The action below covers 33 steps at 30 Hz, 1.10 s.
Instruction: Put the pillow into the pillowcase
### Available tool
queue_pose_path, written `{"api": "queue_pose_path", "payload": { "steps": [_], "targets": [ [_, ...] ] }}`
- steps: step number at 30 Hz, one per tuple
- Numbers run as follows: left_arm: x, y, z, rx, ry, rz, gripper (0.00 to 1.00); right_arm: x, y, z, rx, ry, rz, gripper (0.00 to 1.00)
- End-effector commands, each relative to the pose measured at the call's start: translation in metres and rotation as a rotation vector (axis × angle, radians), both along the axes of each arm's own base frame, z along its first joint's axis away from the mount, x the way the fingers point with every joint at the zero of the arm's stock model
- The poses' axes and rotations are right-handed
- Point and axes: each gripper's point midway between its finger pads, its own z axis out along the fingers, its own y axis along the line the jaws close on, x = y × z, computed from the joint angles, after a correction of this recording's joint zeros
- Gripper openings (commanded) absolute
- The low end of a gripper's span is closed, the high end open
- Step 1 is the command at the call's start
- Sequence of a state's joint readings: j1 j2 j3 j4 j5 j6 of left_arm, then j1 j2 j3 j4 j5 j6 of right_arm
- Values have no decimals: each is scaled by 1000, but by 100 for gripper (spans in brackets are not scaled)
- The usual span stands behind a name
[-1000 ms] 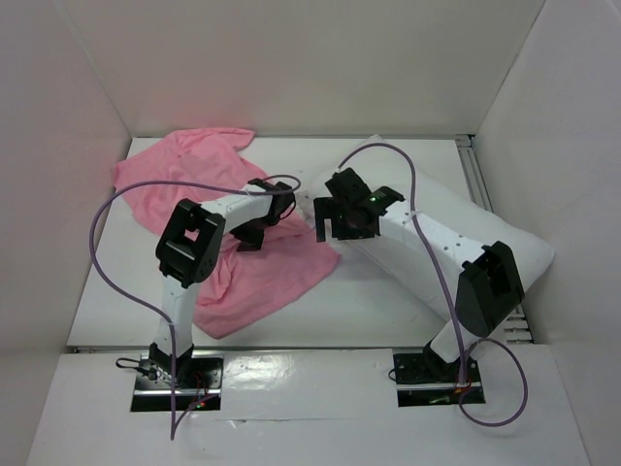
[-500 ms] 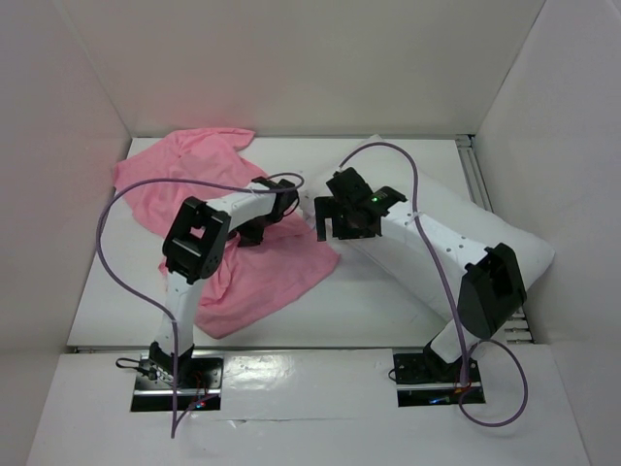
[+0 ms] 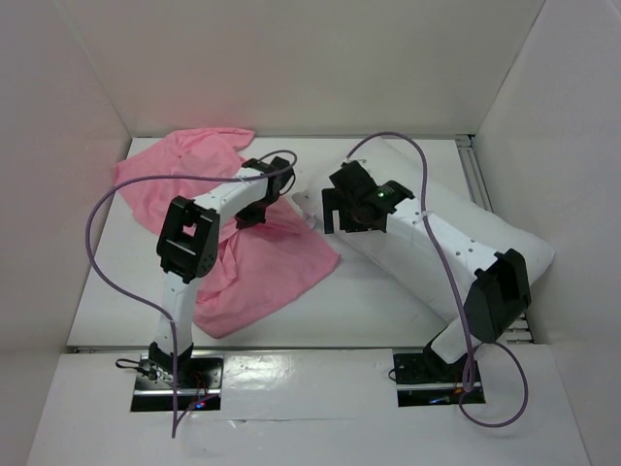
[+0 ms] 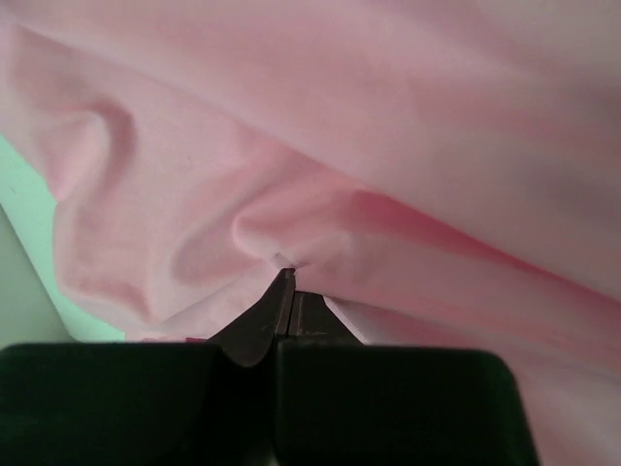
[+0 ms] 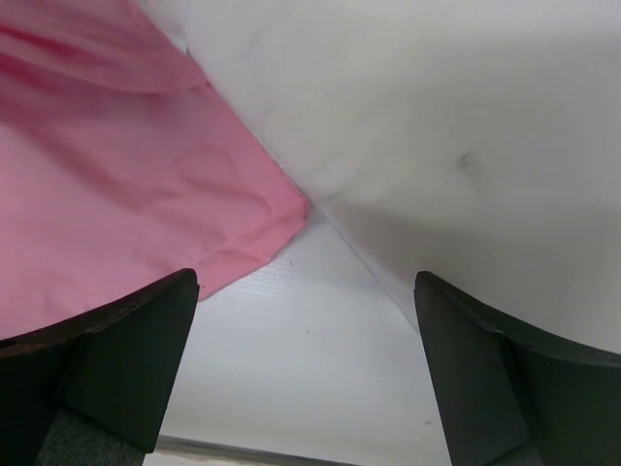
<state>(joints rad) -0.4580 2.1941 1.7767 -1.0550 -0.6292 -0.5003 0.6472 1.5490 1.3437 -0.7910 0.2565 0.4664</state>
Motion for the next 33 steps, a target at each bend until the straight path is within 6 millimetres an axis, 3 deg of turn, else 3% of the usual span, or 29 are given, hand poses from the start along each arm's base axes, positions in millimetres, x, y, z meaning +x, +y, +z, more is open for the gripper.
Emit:
{"api": "queue_pose_path", "payload": {
  "steps": [1, 3, 8, 13, 17, 21, 22, 24, 25, 27, 28, 29, 30, 31, 32, 33],
  "targets": [
    [11, -9, 50, -129, -93, -3, 0, 21, -12, 43, -56, -115, -36, 100],
    [18, -9, 61, -151, -119, -6, 0, 26, -11, 47, -64, -127, -36, 100],
    [18, -16, 57, -185, -94, -29, 0, 53, 1, 63, -28, -179, -38, 100],
    [15, -12, 52, -172, -99, -19, 0, 62, 10, 66, 6, -184, -28, 100],
    [27, -15, 70, -256, -149, -5, 0, 67, 5, 64, -38, -191, -31, 100],
    [40, -23, 93, -374, -186, -9, 0, 93, -10, 67, -129, -210, -67, 100],
    [42, -26, 97, -387, -195, -13, 0, 104, -10, 49, -158, -179, -67, 100],
    [47, -32, 106, -419, -216, -23, 0, 123, -19, 41, -171, -162, -103, 100],
    [45, -31, 105, -416, -208, -22, 0, 131, -18, 14, -192, -110, -101, 100],
    [47, -34, 108, -429, -210, -26, 0, 144, -22, -4, -184, -69, -119, 100],
    [47, -36, 108, -440, -205, -29, 0, 144, -18, -28, -175, -10, -100, 100],
    [48, -37, 111, -444, -214, -31, 0, 145, -12, -31, -155, 2, -85, 93],
    [48, -39, 114, -457, -211, -35, 0, 149, -13, -32, -138, 6, -87, 49],
    [47, -41, 114, -465, -208, -37, 0, 153, -11, -16, -123, -20, -89, 19],
    [52, -42, 118, -466, -220, -51, 0, 153, -9, -3, -118, -55, -90, 0],
    [51, -44, 115, -472, -206, -52, 0, 154, -8, 13, -98, -89, -93, 0]
  ]
}}
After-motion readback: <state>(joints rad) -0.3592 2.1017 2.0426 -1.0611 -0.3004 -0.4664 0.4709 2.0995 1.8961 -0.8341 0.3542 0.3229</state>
